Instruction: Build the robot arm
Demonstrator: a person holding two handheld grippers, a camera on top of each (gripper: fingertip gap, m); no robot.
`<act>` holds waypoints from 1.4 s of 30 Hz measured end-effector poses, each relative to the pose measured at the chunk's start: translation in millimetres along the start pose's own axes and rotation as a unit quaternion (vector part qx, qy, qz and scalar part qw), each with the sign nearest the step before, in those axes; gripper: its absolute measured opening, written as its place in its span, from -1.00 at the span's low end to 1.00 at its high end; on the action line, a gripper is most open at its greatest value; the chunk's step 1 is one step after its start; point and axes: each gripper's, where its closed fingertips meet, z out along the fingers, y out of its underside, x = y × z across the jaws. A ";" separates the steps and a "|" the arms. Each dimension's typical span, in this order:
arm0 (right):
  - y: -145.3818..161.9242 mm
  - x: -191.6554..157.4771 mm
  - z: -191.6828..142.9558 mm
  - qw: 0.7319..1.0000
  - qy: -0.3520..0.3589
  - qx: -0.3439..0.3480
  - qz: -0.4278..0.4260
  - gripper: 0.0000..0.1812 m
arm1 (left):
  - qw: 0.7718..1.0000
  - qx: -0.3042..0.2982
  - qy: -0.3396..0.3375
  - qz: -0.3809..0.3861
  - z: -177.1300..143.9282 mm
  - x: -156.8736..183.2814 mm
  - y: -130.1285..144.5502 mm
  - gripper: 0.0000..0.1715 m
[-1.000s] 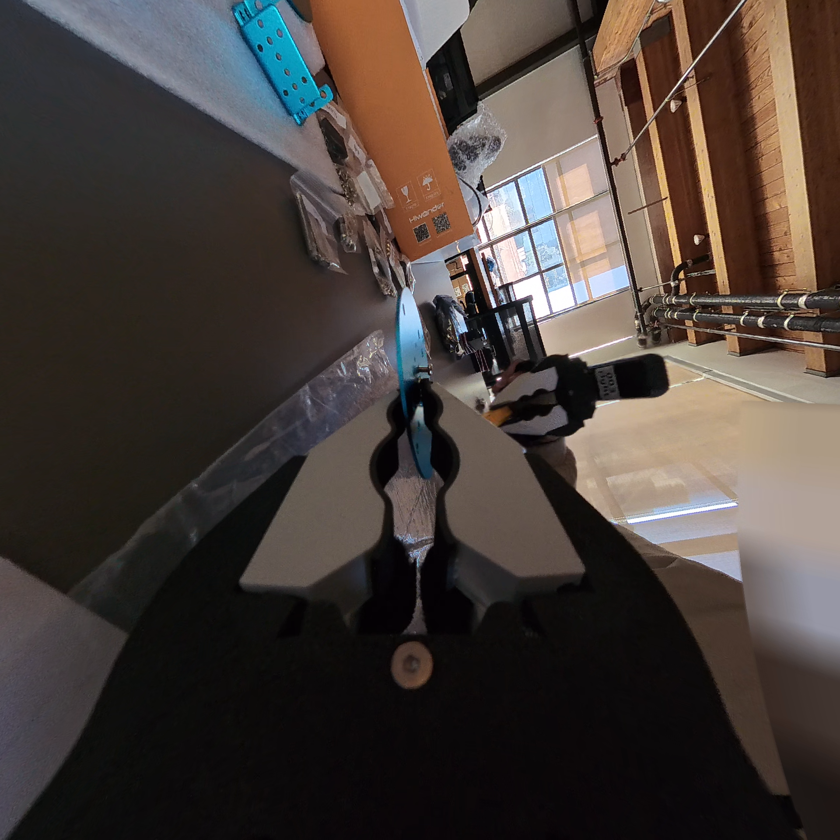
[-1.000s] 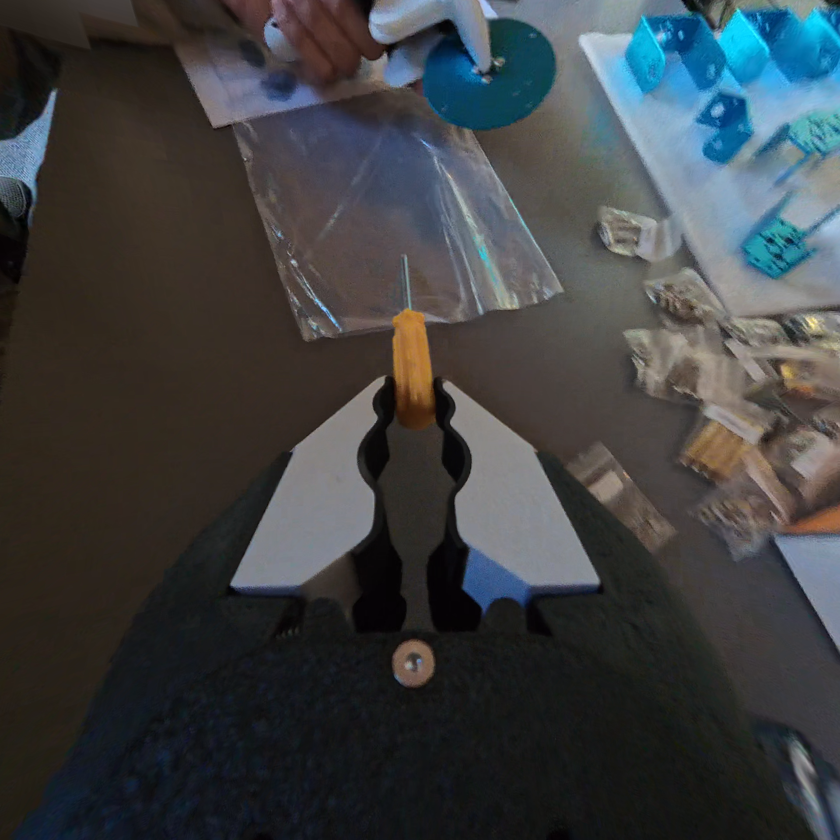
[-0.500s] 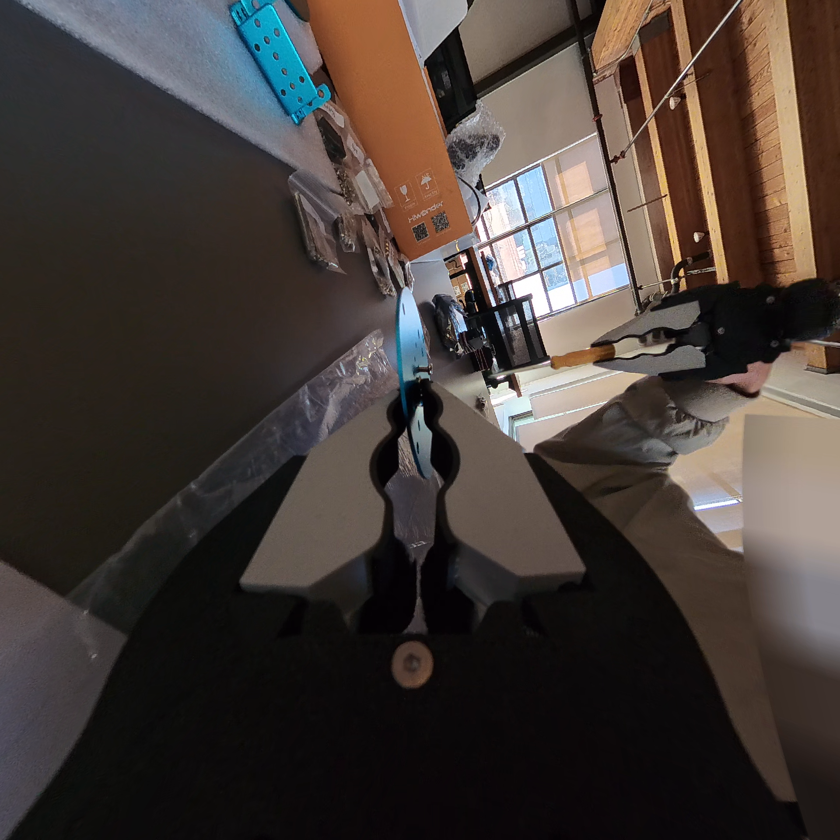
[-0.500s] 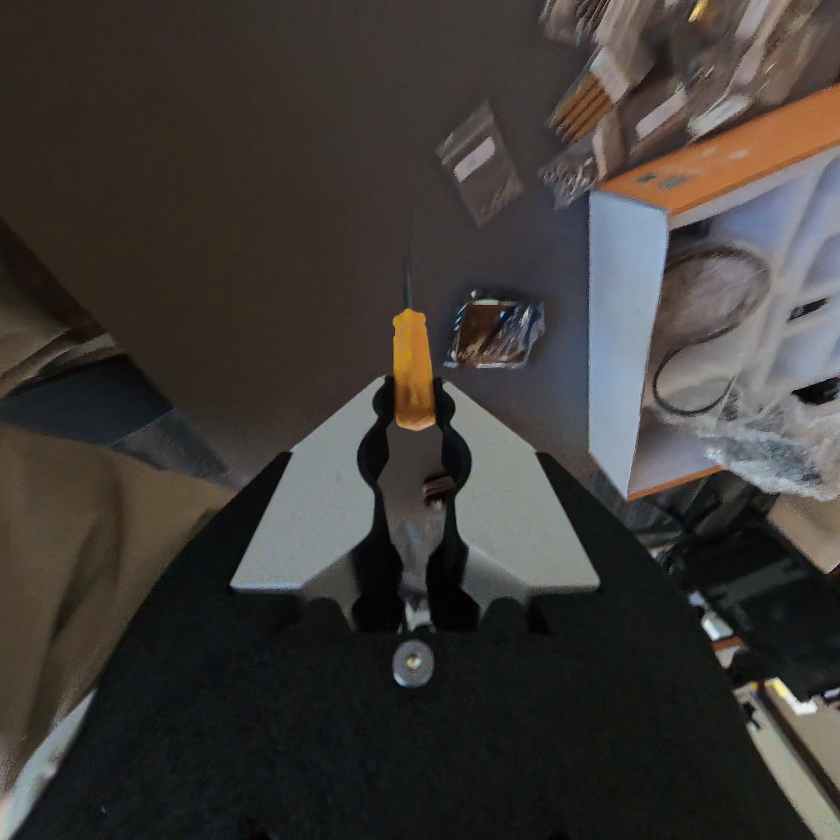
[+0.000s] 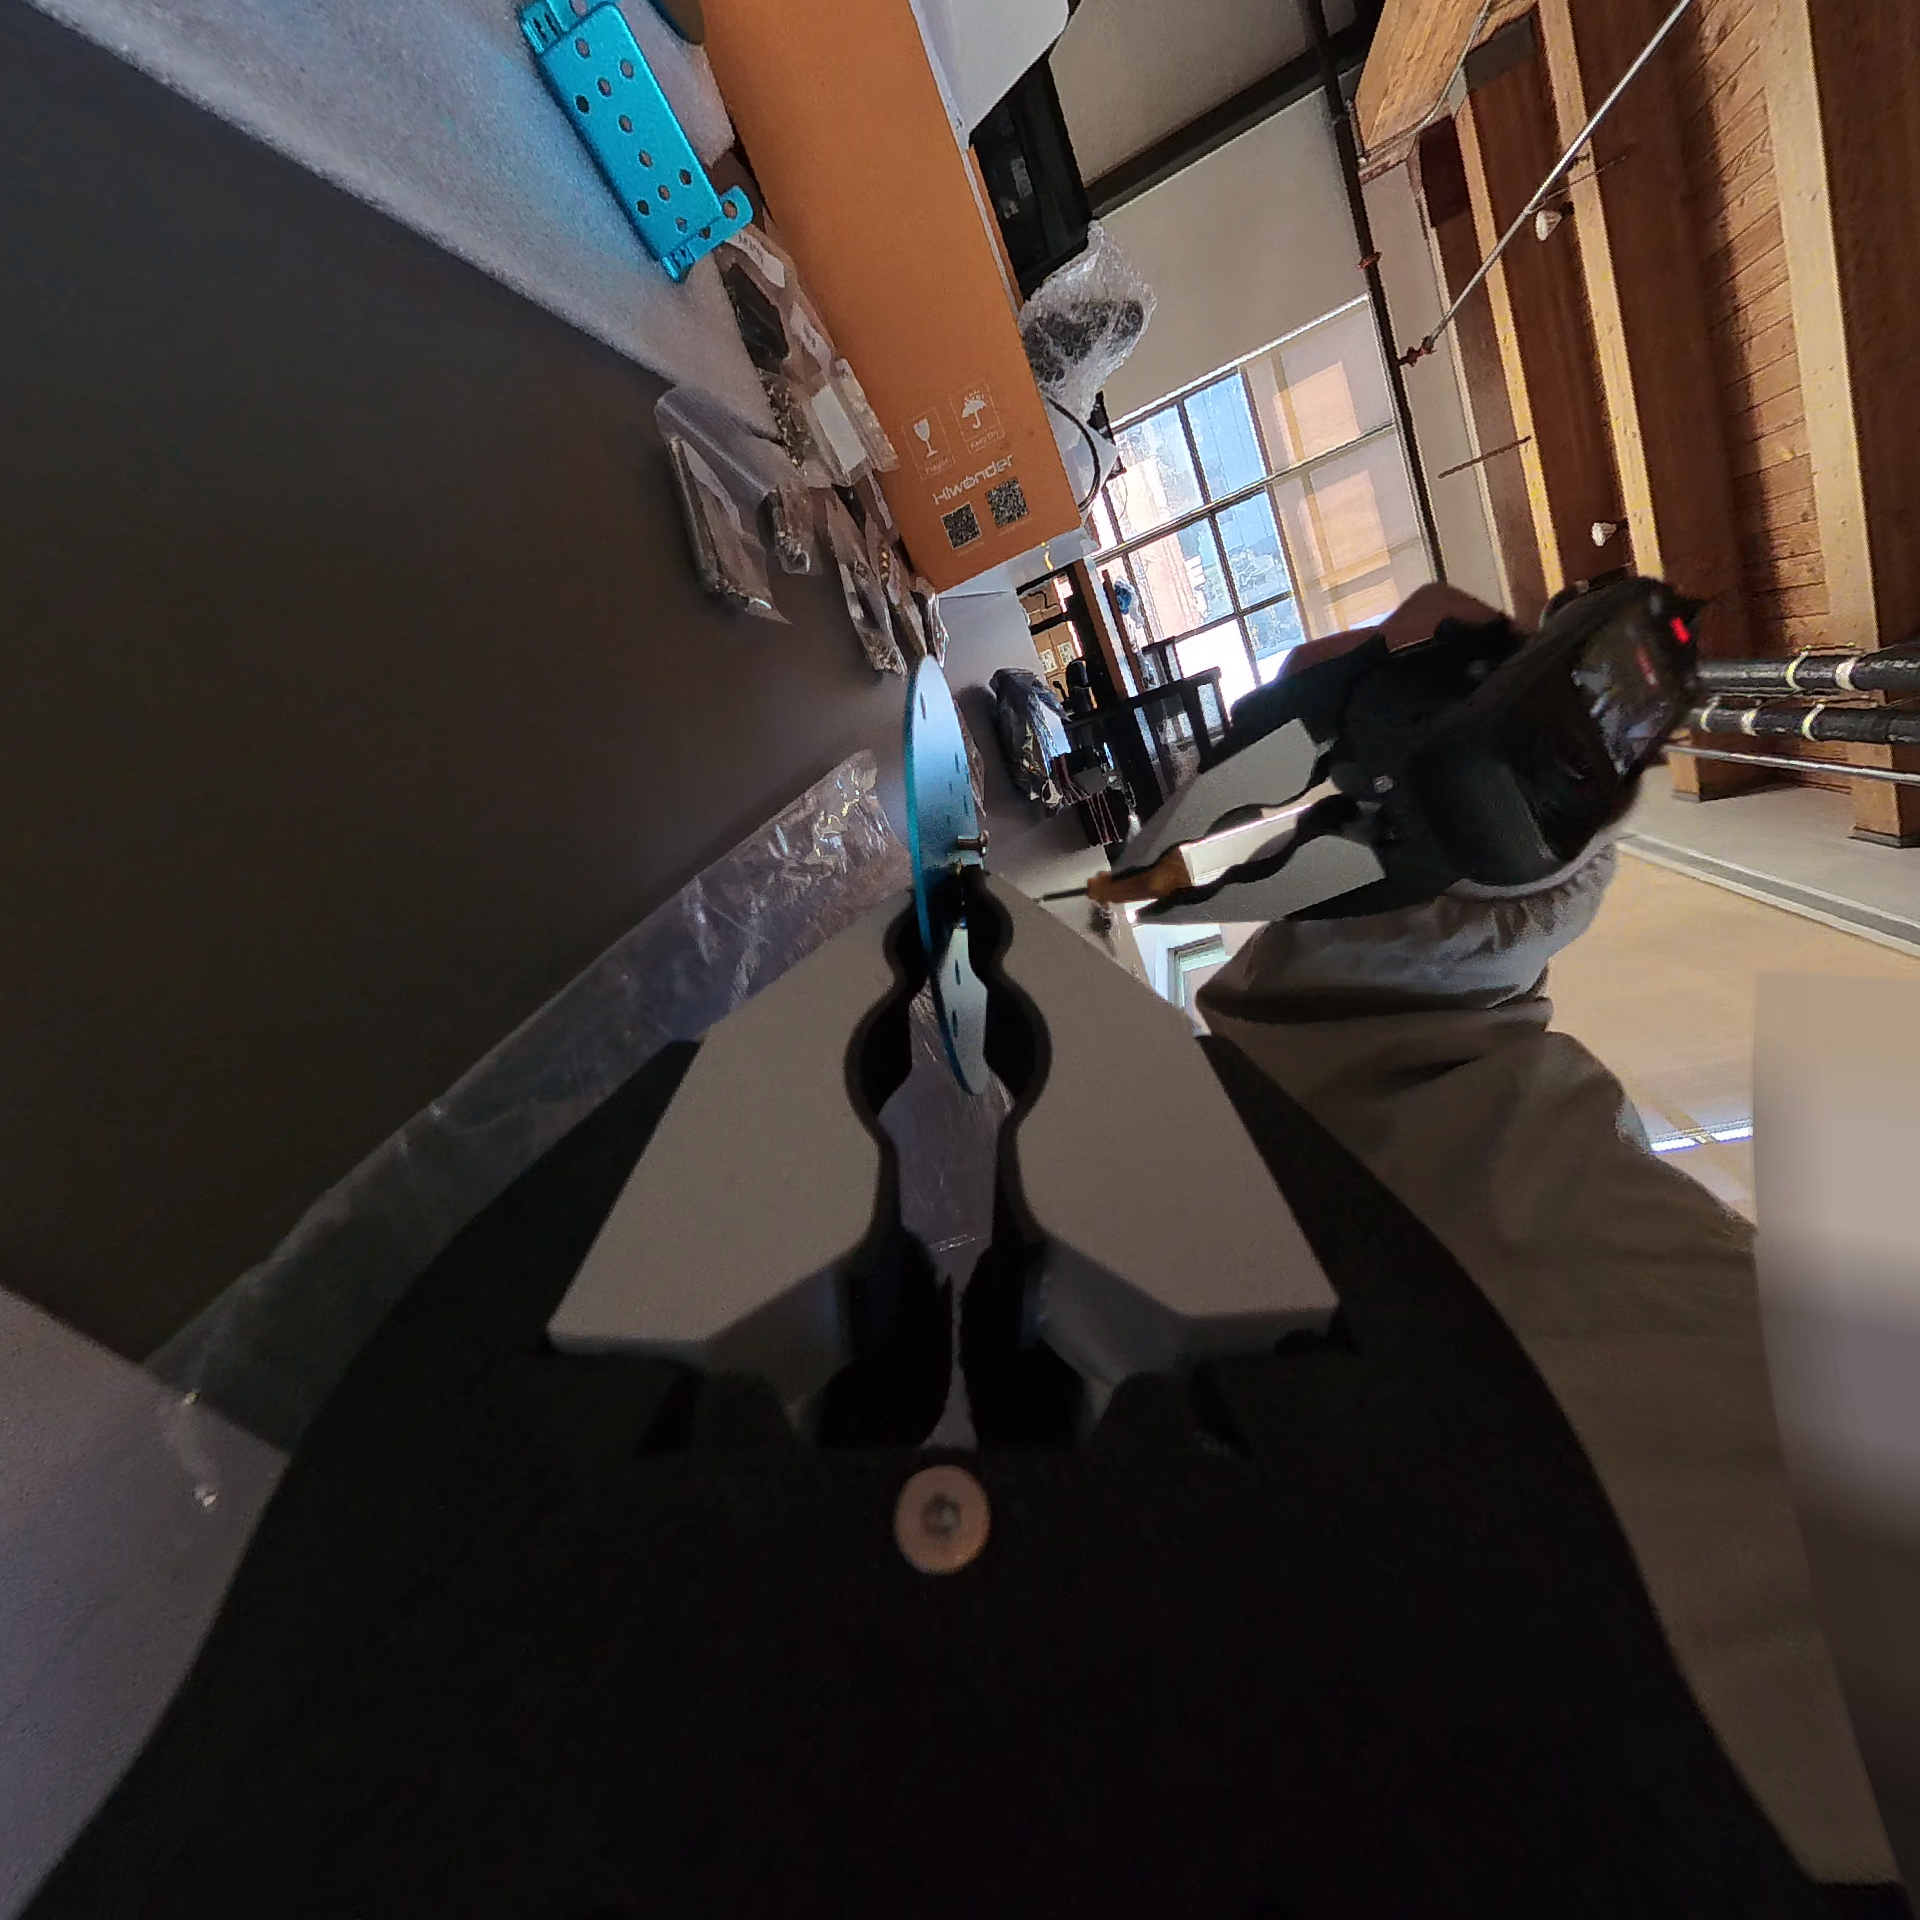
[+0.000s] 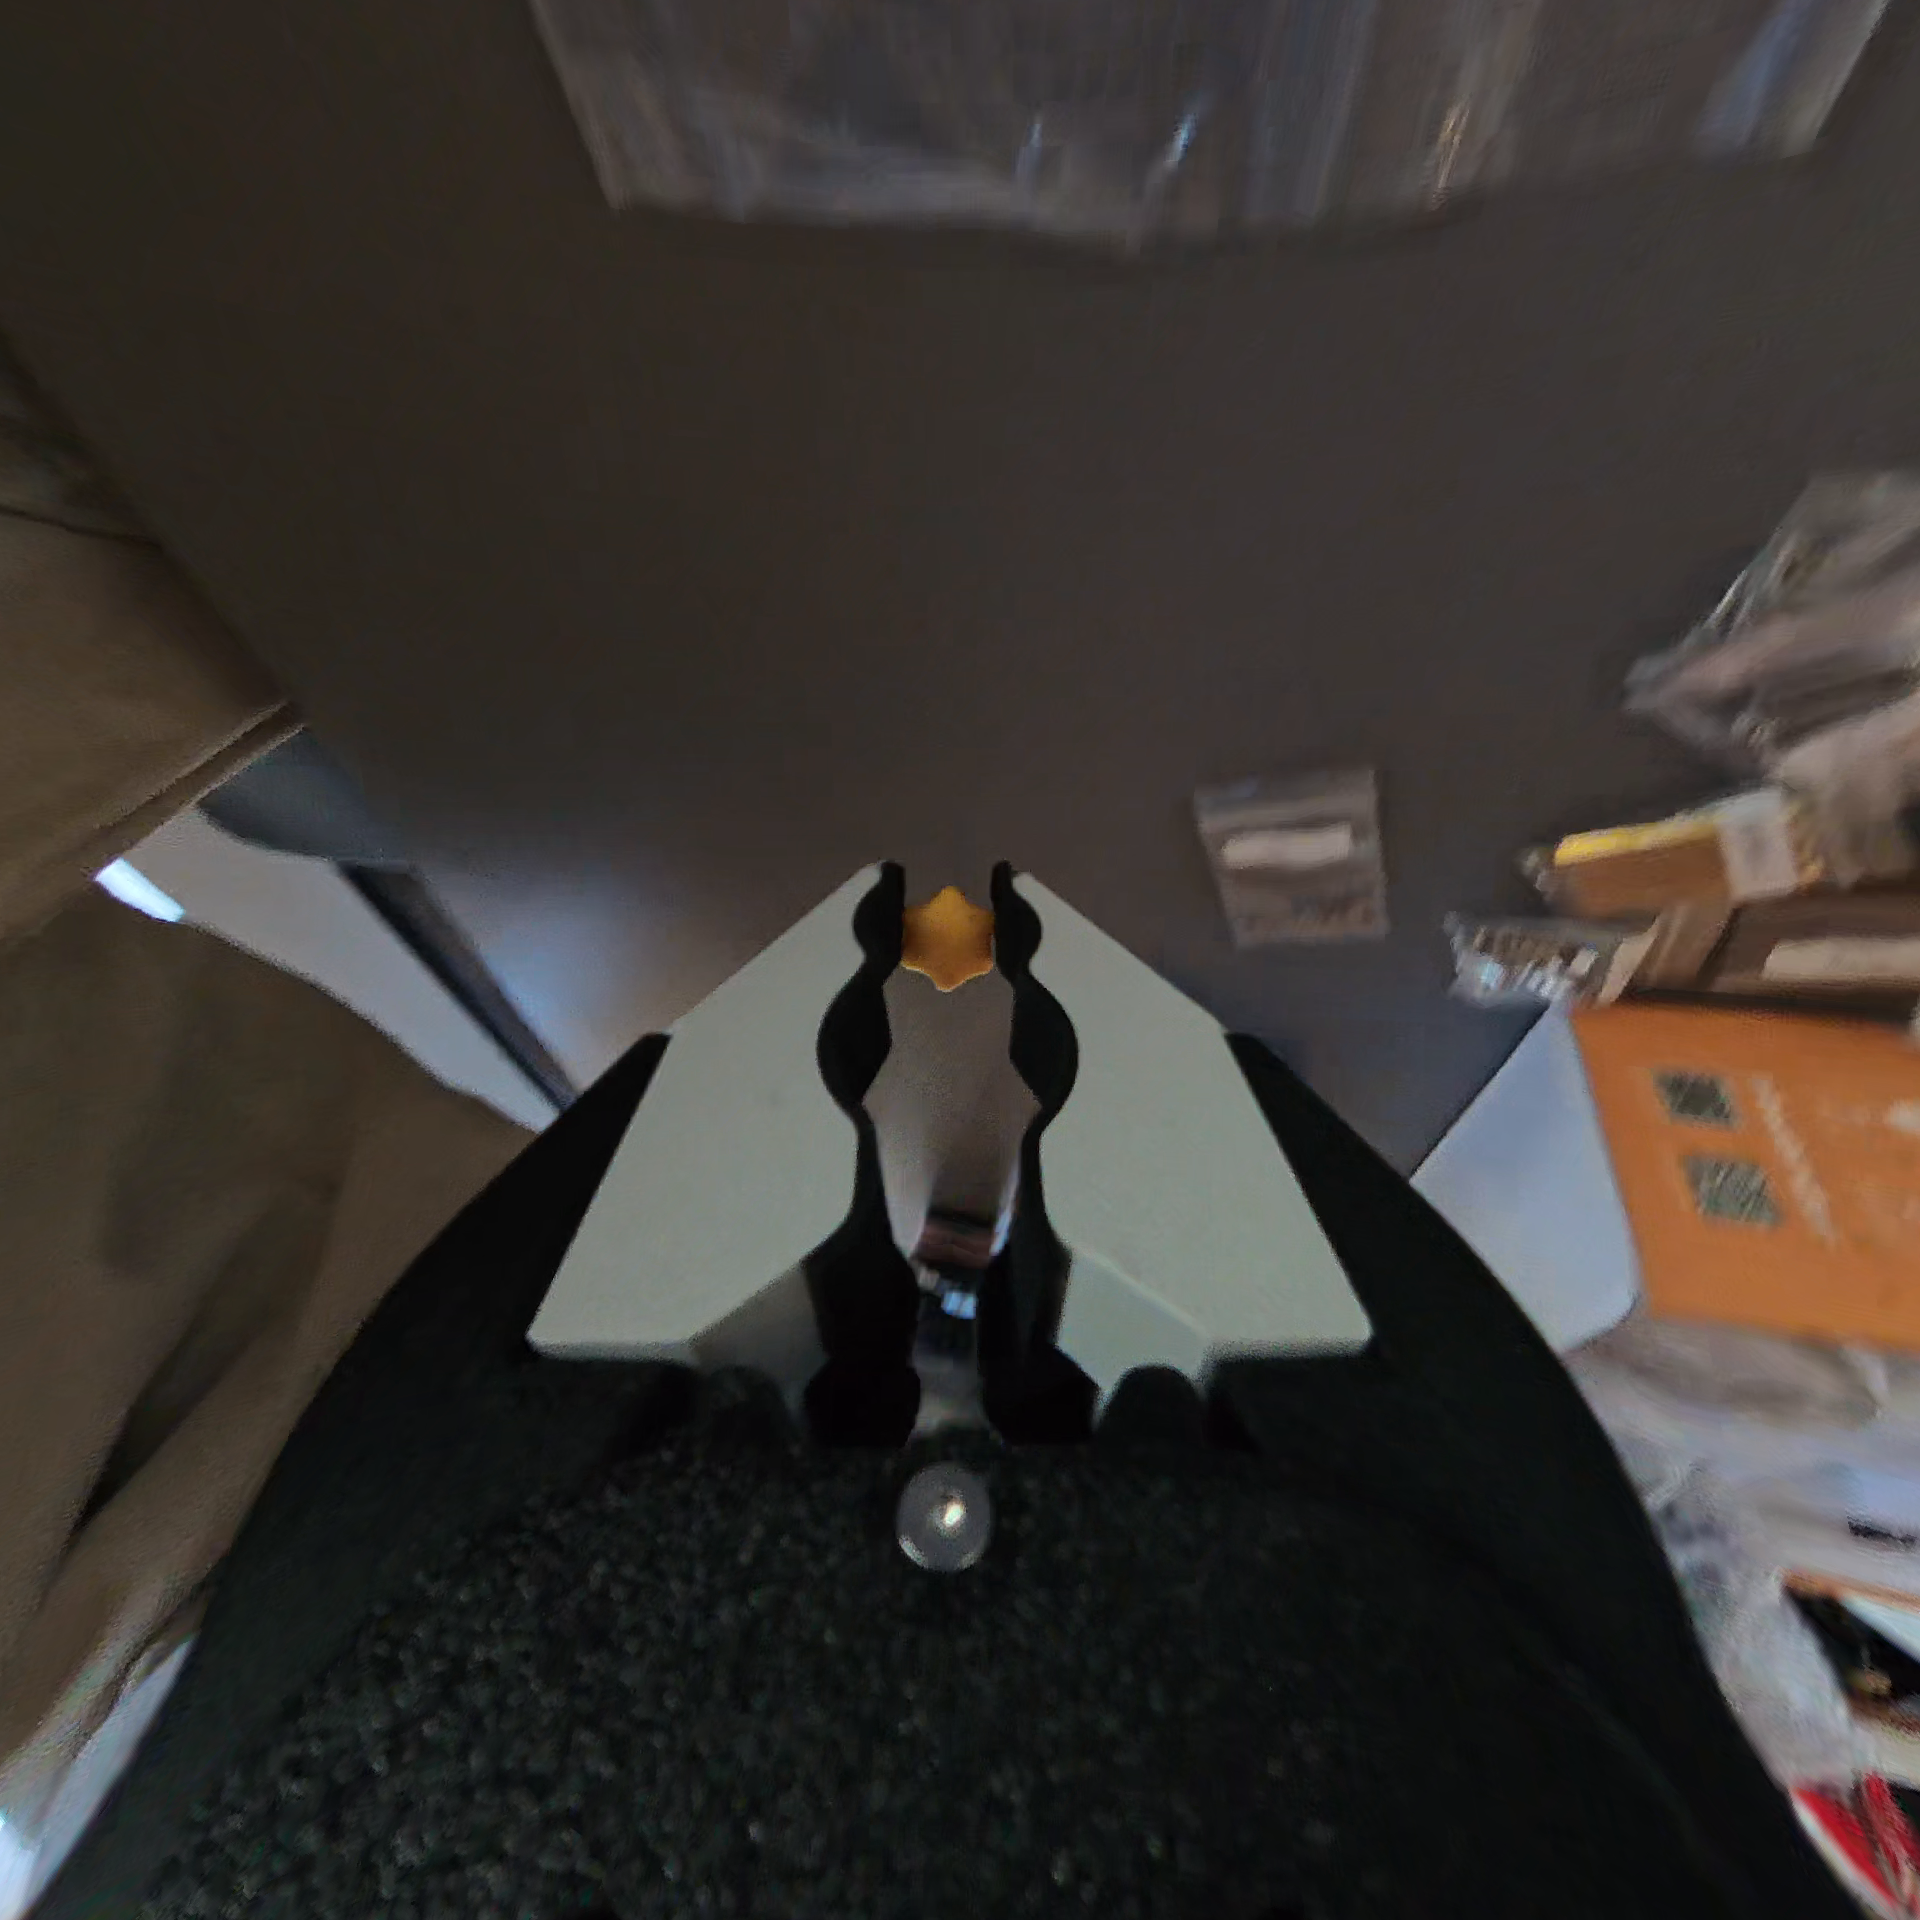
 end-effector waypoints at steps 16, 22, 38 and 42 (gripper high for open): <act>-15.2 3.7 42.8 0.999 0.020 0.049 0.002 -0.71 | 1.000 0.001 0.006 -0.010 -0.4 0.0 -0.9 -0.93; 3.7 0.3 48.2 0.997 0.003 -0.073 0.030 -0.60 | 0.999 0.002 0.016 -0.033 -1.3 -0.2 -1.6 -0.93; 9.7 -2.4 55.4 0.959 0.030 -0.283 0.004 -0.68 | 0.997 0.041 0.028 -0.051 -15.6 1.9 -25.2 -0.93; 9.2 -2.4 63.2 0.952 0.031 -0.304 -0.001 -0.72 | 0.998 0.035 0.028 -0.052 -13.1 1.9 -21.3 -0.93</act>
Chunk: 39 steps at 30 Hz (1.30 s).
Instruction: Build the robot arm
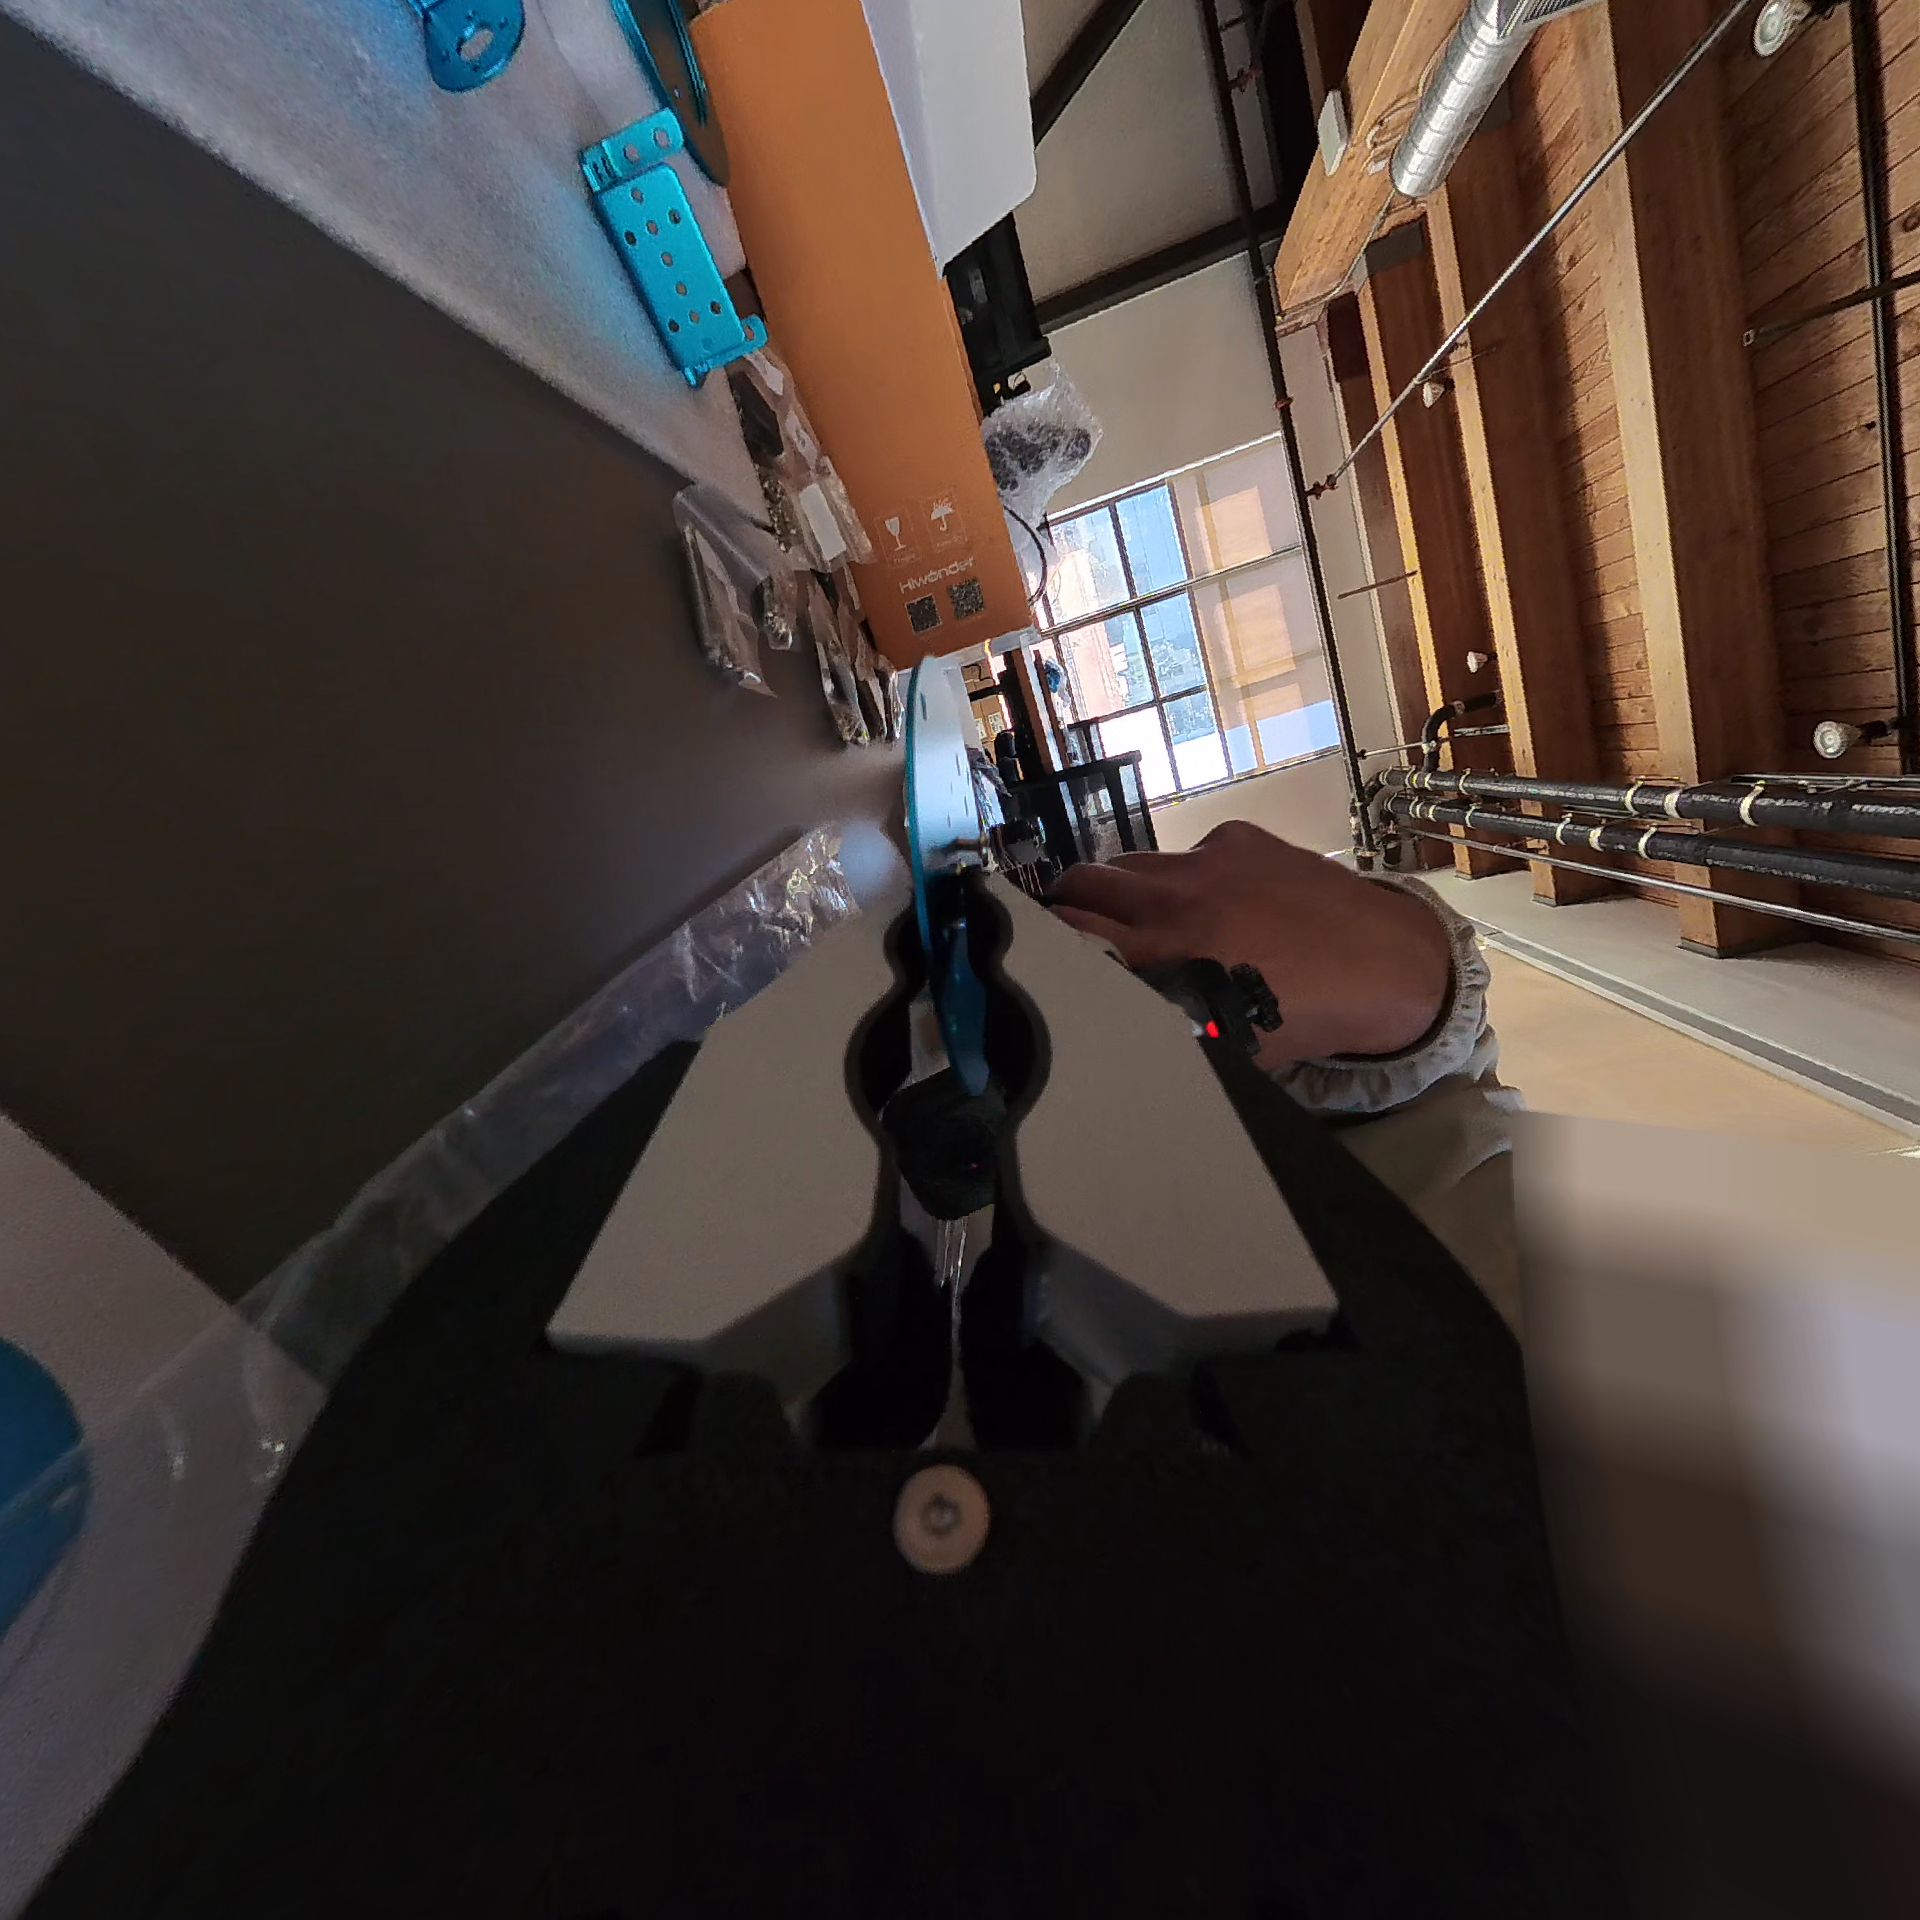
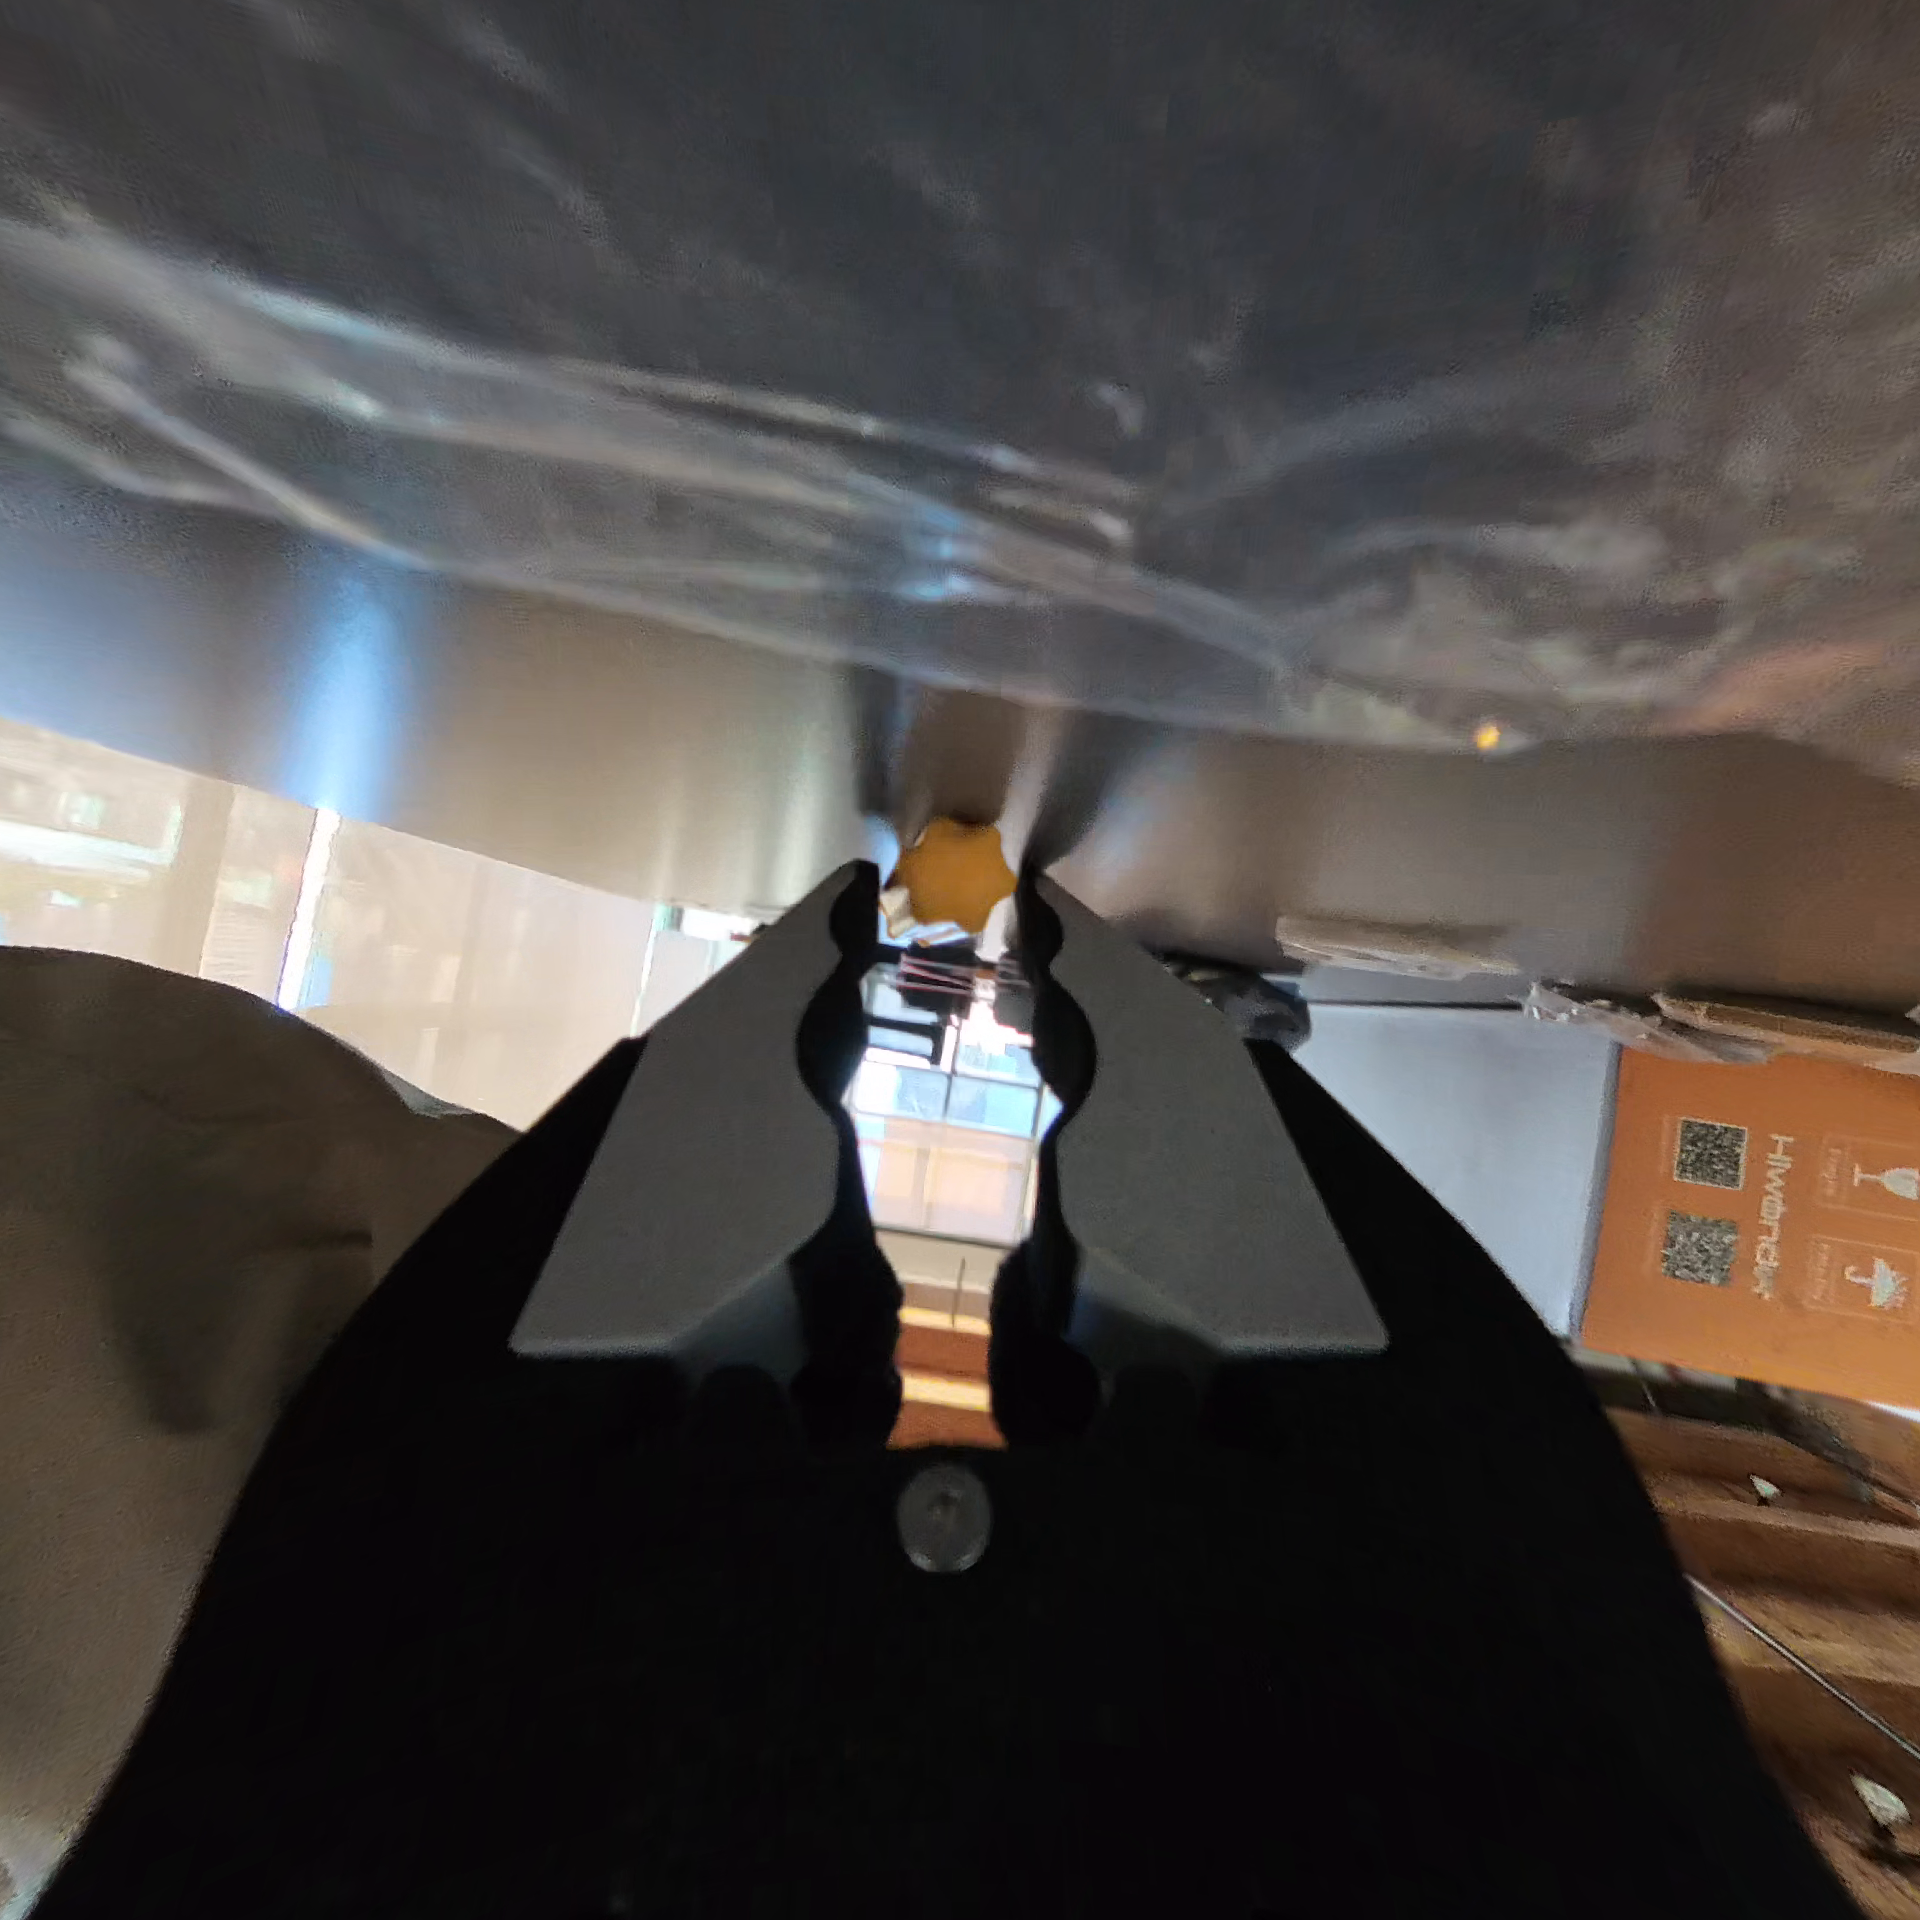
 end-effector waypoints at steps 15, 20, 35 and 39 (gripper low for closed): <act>55.0 1.2 -164.6 0.816 0.110 0.568 0.004 -0.81 | 1.000 -0.008 -0.006 -0.001 2.1 -6.3 4.0 -0.93; 67.2 16.5 -227.8 0.615 0.157 0.772 -0.018 -0.81 | 1.000 -0.018 -0.002 -0.005 5.8 -6.3 10.6 -0.93; 23.7 55.9 -271.5 0.532 0.176 0.825 -0.066 -0.81 | 1.000 -0.024 0.006 -0.016 7.0 -5.7 13.1 -0.93; 13.3 53.5 -271.2 0.546 0.192 0.813 -0.067 -0.81 | 1.000 -0.025 0.006 -0.015 7.3 -5.5 13.9 -0.93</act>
